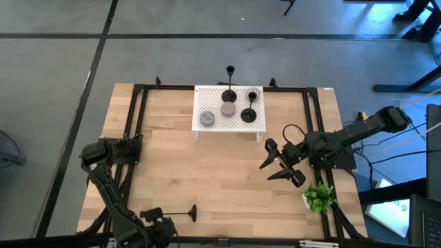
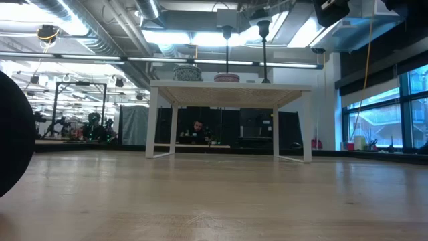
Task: Pick & Place candle stick holders
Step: Put the black candle holder on the shelf
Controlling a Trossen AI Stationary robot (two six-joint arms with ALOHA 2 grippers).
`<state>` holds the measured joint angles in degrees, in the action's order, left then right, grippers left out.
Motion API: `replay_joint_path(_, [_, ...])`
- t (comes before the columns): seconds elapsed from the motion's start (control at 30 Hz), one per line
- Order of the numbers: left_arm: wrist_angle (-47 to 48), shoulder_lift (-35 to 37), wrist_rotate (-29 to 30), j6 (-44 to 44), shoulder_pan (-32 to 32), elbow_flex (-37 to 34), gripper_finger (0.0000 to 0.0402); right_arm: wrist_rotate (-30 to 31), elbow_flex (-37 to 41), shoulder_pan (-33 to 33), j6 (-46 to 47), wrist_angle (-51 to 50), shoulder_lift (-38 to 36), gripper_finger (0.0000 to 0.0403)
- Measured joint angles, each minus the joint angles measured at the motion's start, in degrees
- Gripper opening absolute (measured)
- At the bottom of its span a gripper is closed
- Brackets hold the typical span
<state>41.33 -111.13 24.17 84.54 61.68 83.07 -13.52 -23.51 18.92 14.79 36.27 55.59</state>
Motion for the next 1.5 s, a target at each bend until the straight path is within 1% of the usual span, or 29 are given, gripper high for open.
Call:
replay_joint_path(0.17, [8.7, 0.0, -3.5, 0.7, 1.2, -0.3, 0.0053, 0.0, 0.0, 0.0, 0.0, 0.0, 0.0, 0.022])
replay_joint_path(0.27, [13.8, 0.0, -5.8, 3.0, 1.9, -1.0, 0.0052, 0.0, 0.0, 0.0, 0.0, 0.0, 0.0, 0.022])
replay_joint_path(0.33, [15.6, 0.0, -6.8, 3.2, 2.2, -1.1, 0.0054, 0.0, 0.0, 0.0, 0.0, 0.0, 0.0, 0.022])
replay_joint_path(0.53, [20.1, 0.0, -6.0, 2.9, 2.5, -1.1, 0.0063, 2.9, 0.0, 0.8, 0.0, 0.0, 0.0, 0.022])
replay_joint_path(0.77, [22.2, 0.0, -3.3, 0.3, 2.5, -1.1, 0.0066, 3.5, 0.0, 1.2, 0.0, 0.0, 0.0, 0.022])
replay_joint_path(0.97, [23.4, 0.0, -3.3, 0.2, 2.5, -1.4, 0.0068, 3.5, 0.0, 1.2, 0.0, 0.0, 0.0, 0.022])
replay_joint_path(1.23, [22.8, 0.0, -5.1, 1.5, 2.5, -4.5, 0.0068, 3.5, 0.0, 1.2, 0.0, 0.0, 0.0, 0.022])
replay_joint_path(1.33, [21.3, 0.0, -6.3, 1.8, 2.5, -5.7, 0.0068, 3.5, 0.0, 1.2, 0.0, 0.0, 0.0, 0.022])
replay_joint_path(1.5, [18.5, 0.0, -6.1, 1.8, 2.5, -6.4, 0.0068, 3.9, 0.0, 1.2, -0.2, 0.0, 0.0, 0.022])
